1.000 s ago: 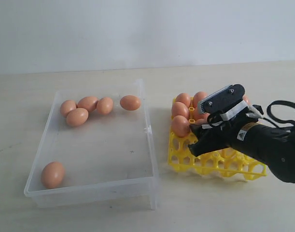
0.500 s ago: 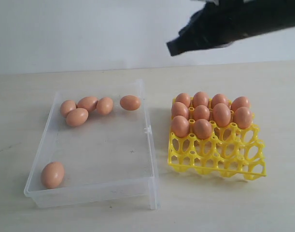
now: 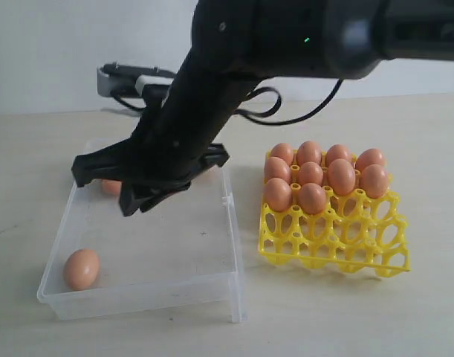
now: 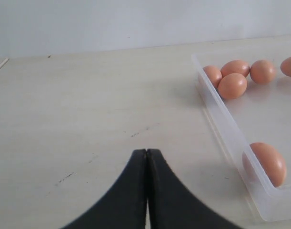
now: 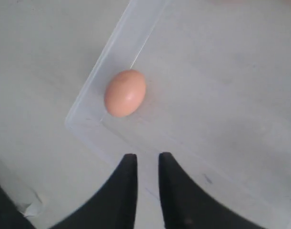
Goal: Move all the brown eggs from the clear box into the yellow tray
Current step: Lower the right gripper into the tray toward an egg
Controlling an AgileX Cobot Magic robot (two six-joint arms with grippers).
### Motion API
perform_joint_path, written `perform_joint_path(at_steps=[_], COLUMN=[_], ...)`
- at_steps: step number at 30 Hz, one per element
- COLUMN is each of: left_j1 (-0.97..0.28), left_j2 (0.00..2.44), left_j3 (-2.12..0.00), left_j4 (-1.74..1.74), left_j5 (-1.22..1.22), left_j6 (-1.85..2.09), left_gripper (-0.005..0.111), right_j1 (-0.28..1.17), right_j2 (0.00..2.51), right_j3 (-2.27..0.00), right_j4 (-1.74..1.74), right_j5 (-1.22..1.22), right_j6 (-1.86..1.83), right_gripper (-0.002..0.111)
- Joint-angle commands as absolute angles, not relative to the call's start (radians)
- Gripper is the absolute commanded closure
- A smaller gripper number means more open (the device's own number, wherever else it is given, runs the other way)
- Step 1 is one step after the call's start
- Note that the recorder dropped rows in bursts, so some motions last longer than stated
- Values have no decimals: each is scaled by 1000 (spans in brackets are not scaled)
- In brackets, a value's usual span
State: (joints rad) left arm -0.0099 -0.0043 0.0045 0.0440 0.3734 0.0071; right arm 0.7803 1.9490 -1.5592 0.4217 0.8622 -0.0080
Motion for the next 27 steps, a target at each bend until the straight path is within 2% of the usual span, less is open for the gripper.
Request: perform_joint_path(at_steps=[1,3,5,17,27], left_j1=[-7,-7,-7,-7,-7], left_j2=[0,0,0,0,0], left_j3=[0,0,0,0,0], left_j4=[47,47,47,47,47], left_j5=[369,369,369,369,369], left_j6=[10,10,10,10,10], left_gripper=[107,107,107,107,107], right_j1=[802,802,804,838,836], right_j2=[2057,2102,2150,2318,2351], right_j3=[-1619,-1644,-1677,-1868,-1891], right_j4=[525,552,561,570,522], right_j5=[858,857,857,866,864], right_j6=[69,121,149,165,187], right_gripper=[54,41,35,37,39])
